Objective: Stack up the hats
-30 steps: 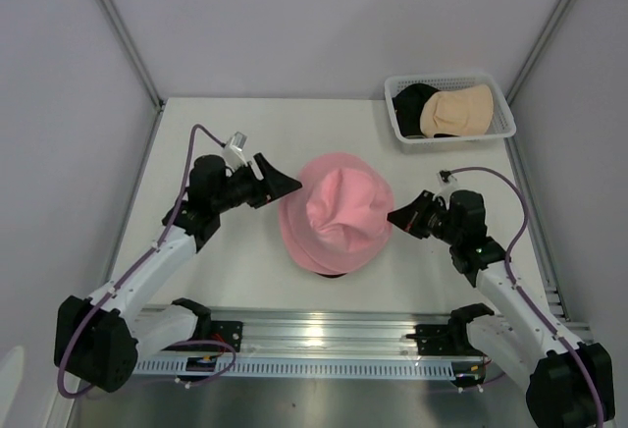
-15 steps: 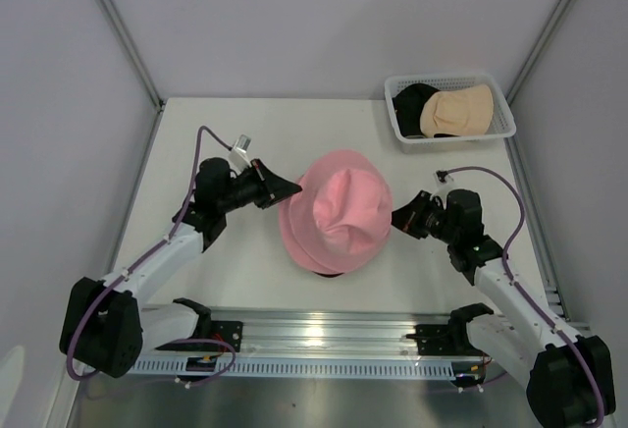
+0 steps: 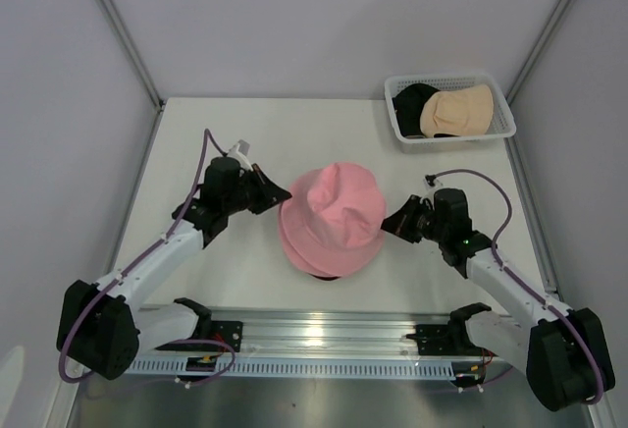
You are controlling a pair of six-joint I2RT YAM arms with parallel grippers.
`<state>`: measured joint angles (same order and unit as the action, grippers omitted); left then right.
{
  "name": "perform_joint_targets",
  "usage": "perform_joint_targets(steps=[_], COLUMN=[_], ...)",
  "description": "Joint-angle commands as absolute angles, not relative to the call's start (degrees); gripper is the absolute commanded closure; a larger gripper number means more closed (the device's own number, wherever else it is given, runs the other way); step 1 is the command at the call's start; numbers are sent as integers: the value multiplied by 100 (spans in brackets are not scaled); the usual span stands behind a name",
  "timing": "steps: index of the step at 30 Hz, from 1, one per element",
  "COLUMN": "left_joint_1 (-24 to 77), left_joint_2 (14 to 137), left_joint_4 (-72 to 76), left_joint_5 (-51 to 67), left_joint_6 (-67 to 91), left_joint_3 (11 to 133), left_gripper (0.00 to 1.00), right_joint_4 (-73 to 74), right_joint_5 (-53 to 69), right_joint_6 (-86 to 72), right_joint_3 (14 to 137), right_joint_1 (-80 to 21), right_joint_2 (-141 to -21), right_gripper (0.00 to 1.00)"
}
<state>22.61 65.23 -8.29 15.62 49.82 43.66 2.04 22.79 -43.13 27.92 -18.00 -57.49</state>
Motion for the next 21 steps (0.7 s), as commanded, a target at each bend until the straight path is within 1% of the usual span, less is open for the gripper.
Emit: perform_joint_targets(steps=[1, 6, 9, 17, 18, 21], left_joint_1=[2504, 3014, 3015, 3023, 3015, 3015], left_joint_2=[6566, 6460, 6600, 6715, 6724, 6933], left_joint_4=[-1205, -721, -528, -18, 322, 685], left_joint_5=[756, 519, 405, 316, 316, 229], left_joint_6=[4544, 4438, 4561, 4316, 4194, 3982], left_joint_3=[4123, 3404, 3069, 2892, 2900, 3031], left_gripper=[99, 99, 99, 99, 99, 99], right_joint_4=[-69, -395, -580, -958, -975, -1063], right_joint_5=[2030, 1882, 1714, 1697, 1653, 1512], right_joint_6=[-4271, -4280, -4167, -3990, -4069, -4183], right_joint_3=[2532, 2224, 2031, 1995, 2039, 2109], right_joint_1=[-1933, -2109, -2171, -2232, -2232, -2233], right_joint_2=[-5941, -5880, -5801, -6090, -6134, -6196], right_gripper=[100, 100, 100, 100, 100, 100])
